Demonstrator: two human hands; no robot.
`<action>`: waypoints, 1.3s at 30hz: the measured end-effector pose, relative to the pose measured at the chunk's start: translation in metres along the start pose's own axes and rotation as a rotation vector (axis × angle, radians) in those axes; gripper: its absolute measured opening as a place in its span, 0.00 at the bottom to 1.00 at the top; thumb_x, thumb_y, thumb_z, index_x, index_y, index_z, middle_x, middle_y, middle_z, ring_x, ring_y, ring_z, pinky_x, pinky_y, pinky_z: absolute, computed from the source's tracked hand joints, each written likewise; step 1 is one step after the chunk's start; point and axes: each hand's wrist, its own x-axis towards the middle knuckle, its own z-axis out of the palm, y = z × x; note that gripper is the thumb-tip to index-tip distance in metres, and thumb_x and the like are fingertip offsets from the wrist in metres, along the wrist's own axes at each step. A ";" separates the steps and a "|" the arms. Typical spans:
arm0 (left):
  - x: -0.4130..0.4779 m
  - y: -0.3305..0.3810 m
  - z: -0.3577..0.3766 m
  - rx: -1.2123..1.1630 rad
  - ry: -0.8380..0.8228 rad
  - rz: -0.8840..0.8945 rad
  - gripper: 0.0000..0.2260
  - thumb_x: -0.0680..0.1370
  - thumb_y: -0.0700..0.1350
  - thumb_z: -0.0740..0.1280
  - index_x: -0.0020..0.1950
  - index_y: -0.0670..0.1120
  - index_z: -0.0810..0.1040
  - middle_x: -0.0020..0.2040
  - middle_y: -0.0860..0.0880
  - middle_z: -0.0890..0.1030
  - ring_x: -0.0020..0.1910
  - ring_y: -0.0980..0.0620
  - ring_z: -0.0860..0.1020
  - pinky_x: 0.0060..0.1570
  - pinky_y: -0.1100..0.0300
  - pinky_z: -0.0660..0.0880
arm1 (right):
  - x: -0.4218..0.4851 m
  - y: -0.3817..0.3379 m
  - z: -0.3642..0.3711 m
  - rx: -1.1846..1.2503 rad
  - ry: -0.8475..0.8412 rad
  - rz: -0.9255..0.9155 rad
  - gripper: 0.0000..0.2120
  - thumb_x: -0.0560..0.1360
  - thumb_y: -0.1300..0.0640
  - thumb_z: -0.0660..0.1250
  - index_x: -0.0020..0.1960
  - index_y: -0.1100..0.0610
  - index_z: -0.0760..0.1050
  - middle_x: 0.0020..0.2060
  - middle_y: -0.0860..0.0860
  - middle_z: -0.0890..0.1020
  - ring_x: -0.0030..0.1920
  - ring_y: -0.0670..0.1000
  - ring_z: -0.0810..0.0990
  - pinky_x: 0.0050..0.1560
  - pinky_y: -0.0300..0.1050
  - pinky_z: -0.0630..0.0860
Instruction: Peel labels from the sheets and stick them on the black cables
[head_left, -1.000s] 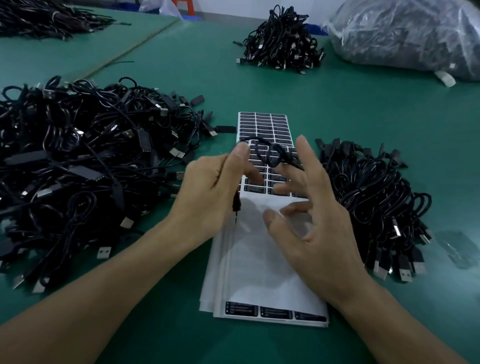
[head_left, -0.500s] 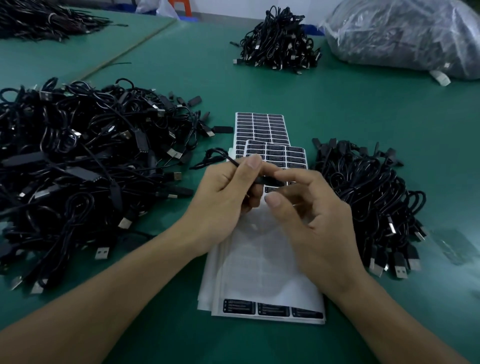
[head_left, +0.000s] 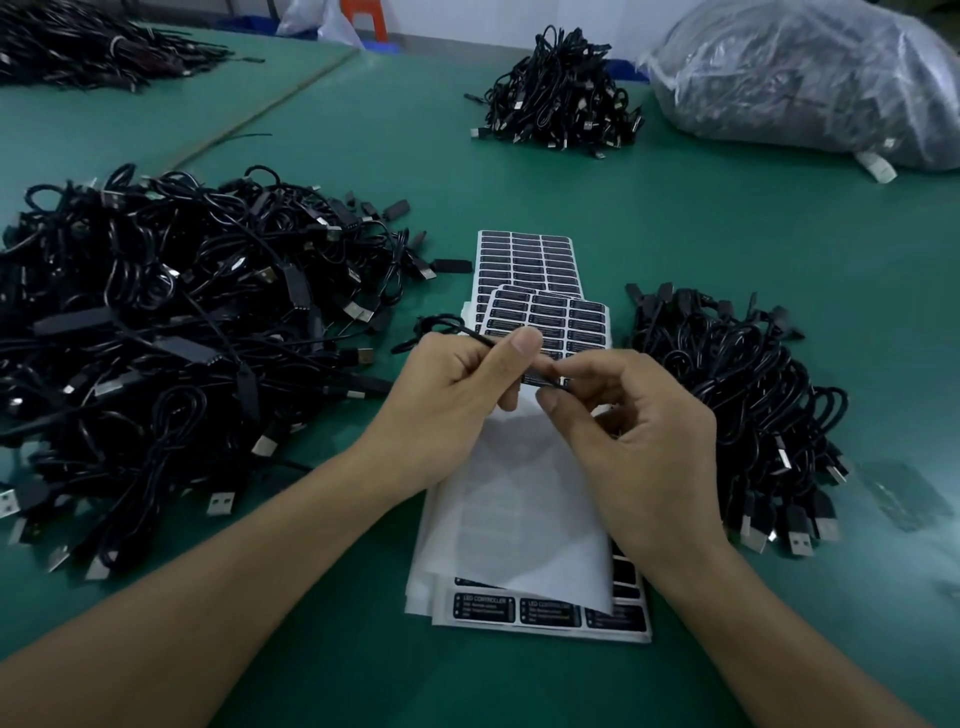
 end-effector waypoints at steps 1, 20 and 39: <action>0.000 0.000 -0.001 0.015 -0.010 0.007 0.29 0.78 0.62 0.61 0.46 0.36 0.85 0.30 0.31 0.71 0.29 0.35 0.64 0.30 0.44 0.60 | 0.000 0.000 0.000 0.008 0.003 0.011 0.16 0.74 0.61 0.75 0.48 0.41 0.77 0.43 0.43 0.83 0.44 0.45 0.82 0.41 0.35 0.77; -0.001 -0.010 -0.010 0.597 -0.004 0.250 0.07 0.82 0.52 0.60 0.46 0.53 0.73 0.35 0.56 0.81 0.34 0.54 0.79 0.38 0.48 0.76 | -0.002 0.006 0.002 -0.211 -0.109 0.252 0.23 0.80 0.49 0.65 0.73 0.45 0.67 0.64 0.41 0.76 0.66 0.42 0.72 0.66 0.39 0.68; 0.000 -0.011 -0.002 0.333 0.137 0.104 0.21 0.81 0.56 0.54 0.39 0.43 0.73 0.35 0.54 0.85 0.34 0.56 0.83 0.41 0.47 0.80 | 0.005 0.003 -0.004 0.221 -0.128 0.313 0.23 0.74 0.62 0.75 0.61 0.39 0.75 0.54 0.41 0.82 0.50 0.40 0.83 0.48 0.32 0.78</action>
